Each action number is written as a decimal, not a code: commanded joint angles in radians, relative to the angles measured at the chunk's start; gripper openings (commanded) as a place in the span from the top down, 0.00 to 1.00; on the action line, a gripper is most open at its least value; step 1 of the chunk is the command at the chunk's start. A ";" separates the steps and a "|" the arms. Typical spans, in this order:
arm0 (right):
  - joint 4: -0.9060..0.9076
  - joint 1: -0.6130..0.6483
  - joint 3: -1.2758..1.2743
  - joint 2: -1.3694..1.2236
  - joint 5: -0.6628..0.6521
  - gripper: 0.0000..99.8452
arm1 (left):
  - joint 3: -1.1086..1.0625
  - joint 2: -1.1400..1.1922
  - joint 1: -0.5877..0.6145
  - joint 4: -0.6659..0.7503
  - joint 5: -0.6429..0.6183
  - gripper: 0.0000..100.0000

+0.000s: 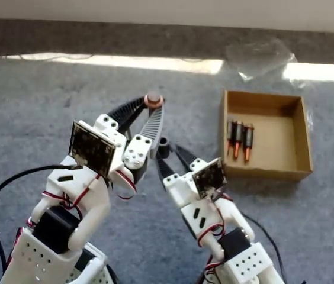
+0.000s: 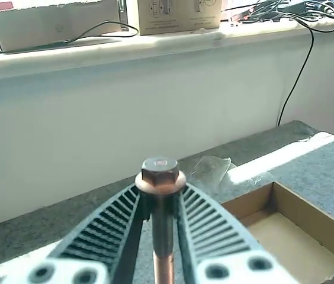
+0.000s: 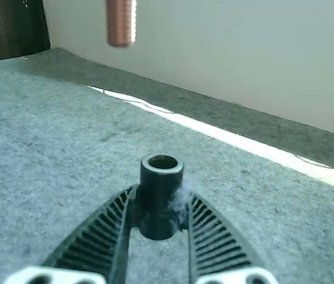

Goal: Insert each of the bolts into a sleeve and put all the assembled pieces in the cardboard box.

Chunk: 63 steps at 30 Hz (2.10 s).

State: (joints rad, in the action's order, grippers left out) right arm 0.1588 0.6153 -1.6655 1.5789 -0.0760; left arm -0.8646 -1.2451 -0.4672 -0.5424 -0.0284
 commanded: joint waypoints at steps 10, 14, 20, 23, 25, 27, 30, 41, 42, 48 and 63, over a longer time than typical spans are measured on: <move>0.035 0.005 -0.030 0.239 -0.009 1.00 | 0.007 -0.045 -0.027 0.026 -0.008 0.99; -0.038 0.007 -0.114 0.248 -0.014 1.00 | -0.016 -0.124 -0.071 0.028 -0.008 0.99; -0.033 0.008 -0.136 0.240 -0.014 1.00 | -0.174 -0.193 -0.081 0.155 -0.009 0.99; -0.002 0.008 -0.136 0.243 -0.014 1.00 | -0.214 -0.197 -0.081 0.195 -0.026 0.99; 0.039 0.010 -0.136 0.248 -0.015 1.00 | -0.216 -0.197 -0.076 0.195 -0.048 0.99; 0.048 0.010 -0.134 0.248 -0.011 1.00 | -0.211 -0.197 -0.076 0.193 -0.048 0.99; 0.062 0.036 -0.136 0.239 -0.014 1.00 | -0.211 -0.197 -0.074 0.193 -0.048 0.99; 0.113 0.050 -0.136 0.248 -0.017 1.00 | -0.217 -0.193 -0.076 0.192 -0.049 0.99; 0.113 0.050 -0.136 0.248 -0.017 1.00 | -0.217 -0.193 -0.076 0.192 -0.049 0.99; 0.116 0.051 -0.136 0.248 -0.100 1.00 | -0.223 -0.189 -0.076 0.192 -0.051 0.99; 0.116 0.051 -0.136 0.248 -0.101 1.00 | -0.263 -0.196 -0.074 0.192 -0.051 0.99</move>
State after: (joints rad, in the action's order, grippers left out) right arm 0.2677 0.6552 -1.6686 1.8059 -0.1649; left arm -1.1301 -1.4262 -0.5317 -0.3767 -0.0698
